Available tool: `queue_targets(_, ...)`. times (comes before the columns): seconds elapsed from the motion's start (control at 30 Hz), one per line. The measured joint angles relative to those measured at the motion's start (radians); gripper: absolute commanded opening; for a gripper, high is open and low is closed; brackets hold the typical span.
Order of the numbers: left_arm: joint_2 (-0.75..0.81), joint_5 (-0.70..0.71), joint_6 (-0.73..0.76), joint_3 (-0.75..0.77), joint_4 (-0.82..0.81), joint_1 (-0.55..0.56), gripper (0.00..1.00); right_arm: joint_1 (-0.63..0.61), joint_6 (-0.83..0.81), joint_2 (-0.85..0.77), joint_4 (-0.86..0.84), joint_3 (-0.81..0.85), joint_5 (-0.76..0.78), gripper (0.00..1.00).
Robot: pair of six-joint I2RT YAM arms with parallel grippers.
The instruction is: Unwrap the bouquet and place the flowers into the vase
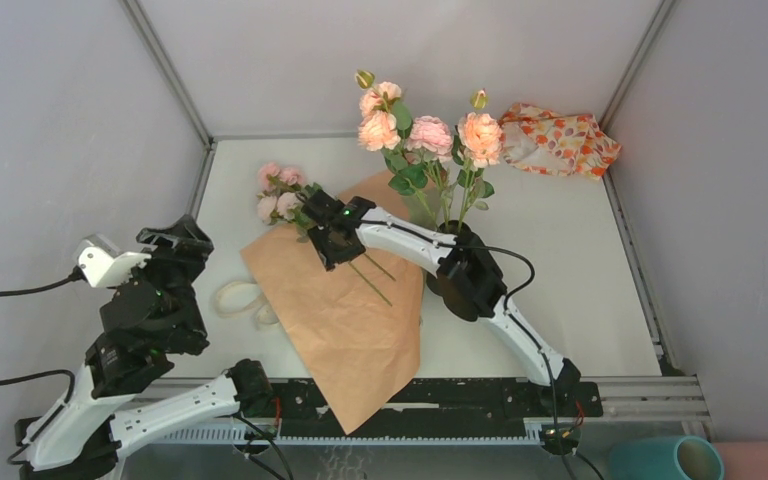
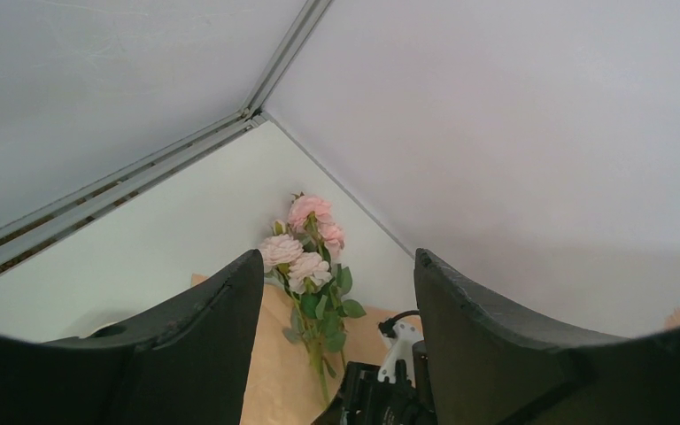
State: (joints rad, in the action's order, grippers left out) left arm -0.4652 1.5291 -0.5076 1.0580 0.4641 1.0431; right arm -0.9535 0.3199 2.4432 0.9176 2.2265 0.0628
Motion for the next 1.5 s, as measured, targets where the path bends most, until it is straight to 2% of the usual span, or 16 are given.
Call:
queue_targets(0.23, 0.000, -0.014, 0.000, -0.024, 0.003, 0.000, 0.68, 0.038, 0.000, 0.029, -0.003, 0.000, 0.016, 0.61)
queue_targets(0.33, 0.000, -0.015, 0.000, -0.028, 0.003, 0.000, 0.68, 0.043, -0.001, 0.048, -0.004, 0.000, 0.016, 0.56)
queue_targets(0.4, 0.000, -0.015, 0.000, -0.030, 0.003, 0.000, 0.68, 0.044, -0.003, 0.052, -0.009, 0.000, 0.016, 0.49)
queue_targets(0.53, 0.000, -0.015, 0.000, -0.031, 0.003, 0.000, 0.68, 0.037, -0.010, 0.054, -0.016, 0.000, 0.019, 0.24)
queue_targets(0.77, 0.000, -0.015, 0.000, -0.031, 0.003, 0.000, 0.68, 0.022, -0.018, 0.056, -0.032, 0.000, 0.019, 0.00)
queue_targets(1.13, 0.000, -0.014, 0.000, -0.031, 0.003, 0.000, 0.68, -0.024, -0.038, 0.000, -0.080, -0.062, 0.049, 0.00)
queue_targets(1.23, 0.004, -0.014, 0.001, -0.031, 0.003, 0.000, 0.68, -0.049, -0.055, -0.068, -0.084, -0.088, 0.056, 0.00)
queue_targets(1.5, 0.033, -0.014, 0.001, -0.031, 0.003, 0.000, 0.68, -0.103, -0.088, -0.369, -0.143, -0.121, 0.072, 0.00)
